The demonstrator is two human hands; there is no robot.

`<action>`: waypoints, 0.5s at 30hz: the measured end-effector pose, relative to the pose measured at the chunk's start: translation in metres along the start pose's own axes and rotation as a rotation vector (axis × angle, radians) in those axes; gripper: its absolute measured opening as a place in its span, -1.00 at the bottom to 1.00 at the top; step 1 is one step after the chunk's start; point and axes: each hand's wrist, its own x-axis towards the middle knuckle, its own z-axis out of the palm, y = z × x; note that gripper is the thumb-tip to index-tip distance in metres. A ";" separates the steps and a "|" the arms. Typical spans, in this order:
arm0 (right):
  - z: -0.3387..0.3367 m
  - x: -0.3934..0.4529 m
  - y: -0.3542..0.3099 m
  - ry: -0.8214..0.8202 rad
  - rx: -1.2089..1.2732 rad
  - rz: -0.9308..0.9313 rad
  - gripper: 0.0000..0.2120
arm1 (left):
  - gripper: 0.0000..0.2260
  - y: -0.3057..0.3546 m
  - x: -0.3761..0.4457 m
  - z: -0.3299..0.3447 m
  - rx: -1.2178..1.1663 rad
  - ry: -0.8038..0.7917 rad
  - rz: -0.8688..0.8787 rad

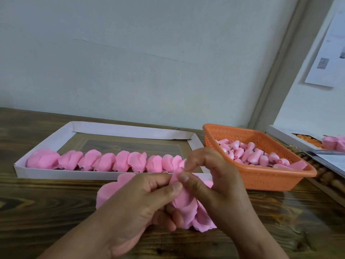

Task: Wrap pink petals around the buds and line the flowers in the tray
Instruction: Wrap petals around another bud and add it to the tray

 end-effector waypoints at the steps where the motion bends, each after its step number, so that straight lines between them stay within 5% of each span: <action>1: -0.001 -0.002 0.002 0.018 0.064 0.025 -0.87 | -0.75 0.001 0.000 0.001 -0.017 0.010 0.009; 5: -0.008 -0.011 0.006 0.049 0.438 0.096 -0.83 | -0.82 0.004 0.000 0.001 -0.083 0.089 0.023; 15: -0.001 -0.014 0.007 0.051 0.432 0.184 -0.89 | -0.81 0.005 -0.002 0.001 -0.063 0.054 0.052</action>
